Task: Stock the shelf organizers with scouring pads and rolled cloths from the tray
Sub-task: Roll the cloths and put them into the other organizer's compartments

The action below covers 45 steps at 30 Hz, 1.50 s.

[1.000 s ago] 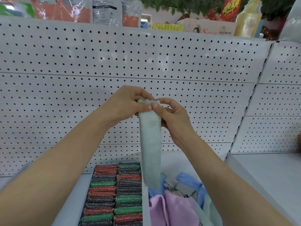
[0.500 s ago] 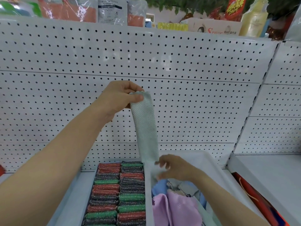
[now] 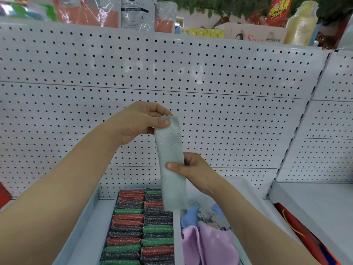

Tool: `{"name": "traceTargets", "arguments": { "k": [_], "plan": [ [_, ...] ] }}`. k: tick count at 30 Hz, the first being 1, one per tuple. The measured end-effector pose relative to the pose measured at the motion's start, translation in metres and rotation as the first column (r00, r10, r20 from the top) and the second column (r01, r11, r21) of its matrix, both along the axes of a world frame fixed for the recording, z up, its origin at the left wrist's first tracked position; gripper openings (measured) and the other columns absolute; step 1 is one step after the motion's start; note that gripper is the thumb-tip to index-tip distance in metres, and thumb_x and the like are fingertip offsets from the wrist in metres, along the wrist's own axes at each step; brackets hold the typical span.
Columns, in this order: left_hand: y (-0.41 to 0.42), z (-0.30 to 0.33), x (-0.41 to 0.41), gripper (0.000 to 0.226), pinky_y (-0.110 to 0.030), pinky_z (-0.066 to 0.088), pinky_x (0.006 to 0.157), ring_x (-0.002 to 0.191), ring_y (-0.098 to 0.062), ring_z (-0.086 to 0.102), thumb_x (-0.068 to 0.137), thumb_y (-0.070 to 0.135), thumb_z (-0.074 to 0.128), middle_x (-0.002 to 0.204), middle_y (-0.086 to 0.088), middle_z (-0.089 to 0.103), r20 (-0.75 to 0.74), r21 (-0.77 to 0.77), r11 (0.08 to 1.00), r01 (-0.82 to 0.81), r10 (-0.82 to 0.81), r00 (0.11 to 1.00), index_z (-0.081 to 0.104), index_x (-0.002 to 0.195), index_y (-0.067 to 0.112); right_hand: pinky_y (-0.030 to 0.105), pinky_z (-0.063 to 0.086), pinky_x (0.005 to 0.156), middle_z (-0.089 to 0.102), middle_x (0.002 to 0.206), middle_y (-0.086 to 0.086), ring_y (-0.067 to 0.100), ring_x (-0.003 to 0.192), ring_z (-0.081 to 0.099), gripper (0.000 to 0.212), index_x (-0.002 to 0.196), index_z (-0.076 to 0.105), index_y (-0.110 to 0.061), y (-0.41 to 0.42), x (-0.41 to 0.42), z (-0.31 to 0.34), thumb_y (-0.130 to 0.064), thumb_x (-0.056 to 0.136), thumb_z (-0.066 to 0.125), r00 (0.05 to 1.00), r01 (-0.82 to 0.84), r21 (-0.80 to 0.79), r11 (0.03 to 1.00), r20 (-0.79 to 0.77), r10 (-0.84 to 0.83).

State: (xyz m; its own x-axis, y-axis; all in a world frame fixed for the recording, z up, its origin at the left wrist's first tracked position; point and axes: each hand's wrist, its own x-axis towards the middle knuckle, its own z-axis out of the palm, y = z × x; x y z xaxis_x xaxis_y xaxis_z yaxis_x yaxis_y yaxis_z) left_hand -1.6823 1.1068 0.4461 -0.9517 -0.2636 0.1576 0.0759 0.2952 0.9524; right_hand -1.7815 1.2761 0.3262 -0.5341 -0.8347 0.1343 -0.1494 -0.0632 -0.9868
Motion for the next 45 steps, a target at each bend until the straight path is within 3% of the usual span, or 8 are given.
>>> {"name": "traceTargets", "arguments": {
  "k": [10,15,18,22,26,34,38,45],
  "plan": [
    [-0.028,-0.019,0.003,0.022,-0.020,0.057,0.070,0.082,-0.015,0.071,0.085,-0.003,0.069,0.088,-0.008,0.072,0.053,0.150,0.986,-0.070,0.062,0.997,0.068,0.105,0.004,0.031,0.055,0.081,0.075,0.093,0.000,0.017,0.088,0.070,0.009,0.089,0.077,-0.009,0.014,0.019,0.019,-0.005,0.082,0.075,0.984,-0.170,0.092,0.981,-0.036,0.174],
    [-0.038,-0.038,0.003,0.026,-0.019,0.057,0.068,0.080,-0.014,0.072,0.081,0.001,0.071,0.089,-0.008,0.073,0.162,0.237,0.969,-0.068,0.030,0.986,0.068,0.107,0.005,0.033,0.032,0.113,0.043,0.147,-0.019,0.003,0.138,0.037,0.017,0.091,0.080,-0.026,0.016,0.022,0.037,-0.021,0.075,0.084,0.900,-0.071,-0.036,0.997,-0.434,0.048],
    [-0.035,-0.049,0.003,0.032,-0.022,0.059,0.070,0.082,-0.016,0.069,0.075,0.003,0.072,0.095,-0.010,0.071,0.223,0.320,0.947,-0.008,-0.067,0.972,0.067,0.107,0.006,0.040,0.023,0.118,0.033,0.156,-0.021,0.003,0.147,0.023,0.019,0.091,0.078,-0.032,0.017,0.024,0.051,-0.019,0.078,0.082,0.886,-0.127,-0.120,0.985,-0.460,0.058],
    [-0.021,-0.066,0.002,0.027,-0.028,0.059,0.076,0.080,-0.022,0.071,0.086,-0.015,0.051,0.094,-0.016,0.072,0.194,0.570,0.821,0.029,-0.168,0.967,0.067,0.100,0.002,0.035,0.056,0.083,0.070,0.120,-0.005,0.015,0.105,0.067,0.025,0.105,0.074,-0.010,0.014,0.029,0.064,-0.013,0.080,0.074,0.964,-0.104,-0.214,0.971,-0.260,0.046],
    [-0.007,-0.079,0.001,0.028,-0.028,0.059,0.075,0.077,-0.022,0.072,0.078,-0.009,0.054,0.095,-0.017,0.072,0.130,0.695,0.712,0.098,-0.259,0.957,0.070,0.101,0.000,0.033,0.057,0.069,0.075,0.085,0.001,0.017,0.078,0.070,0.010,0.092,0.074,-0.009,0.005,0.031,0.071,-0.008,0.081,0.074,0.983,0.061,-0.330,0.942,-0.145,-0.114],
    [0.011,-0.072,0.009,0.075,-0.042,0.056,0.092,0.114,-0.026,0.065,0.068,0.072,0.069,0.120,-0.010,0.069,-0.025,0.345,0.919,0.192,-0.195,0.980,0.070,0.118,0.016,0.042,0.061,0.075,0.075,0.088,0.006,0.022,0.080,0.071,0.012,0.094,0.074,-0.008,-0.001,0.023,0.073,-0.004,0.082,0.075,0.969,0.239,-0.359,0.902,0.024,-0.247],
    [0.028,-0.068,0.009,0.048,-0.036,0.058,0.089,0.104,-0.025,0.070,0.086,0.038,0.066,0.111,-0.010,0.073,-0.087,0.073,0.994,0.079,-0.072,0.994,0.064,0.118,0.001,0.043,0.061,0.076,0.075,0.087,0.009,0.023,0.079,0.071,0.012,0.093,0.075,-0.006,-0.002,0.019,0.070,-0.005,0.081,0.077,0.952,0.295,-0.328,0.897,0.014,-0.307],
    [0.029,-0.077,0.008,0.023,-0.028,0.060,0.068,0.087,-0.021,0.074,0.091,0.013,0.066,0.098,-0.011,0.077,-0.066,0.210,0.977,-0.047,0.062,0.996,0.068,0.112,0.002,0.037,0.059,0.081,0.073,0.107,0.014,0.027,0.096,0.071,0.036,0.121,0.059,-0.011,0.011,0.007,0.062,-0.016,0.088,0.072,0.975,0.216,-0.193,0.957,0.096,-0.200]
  ]
}}
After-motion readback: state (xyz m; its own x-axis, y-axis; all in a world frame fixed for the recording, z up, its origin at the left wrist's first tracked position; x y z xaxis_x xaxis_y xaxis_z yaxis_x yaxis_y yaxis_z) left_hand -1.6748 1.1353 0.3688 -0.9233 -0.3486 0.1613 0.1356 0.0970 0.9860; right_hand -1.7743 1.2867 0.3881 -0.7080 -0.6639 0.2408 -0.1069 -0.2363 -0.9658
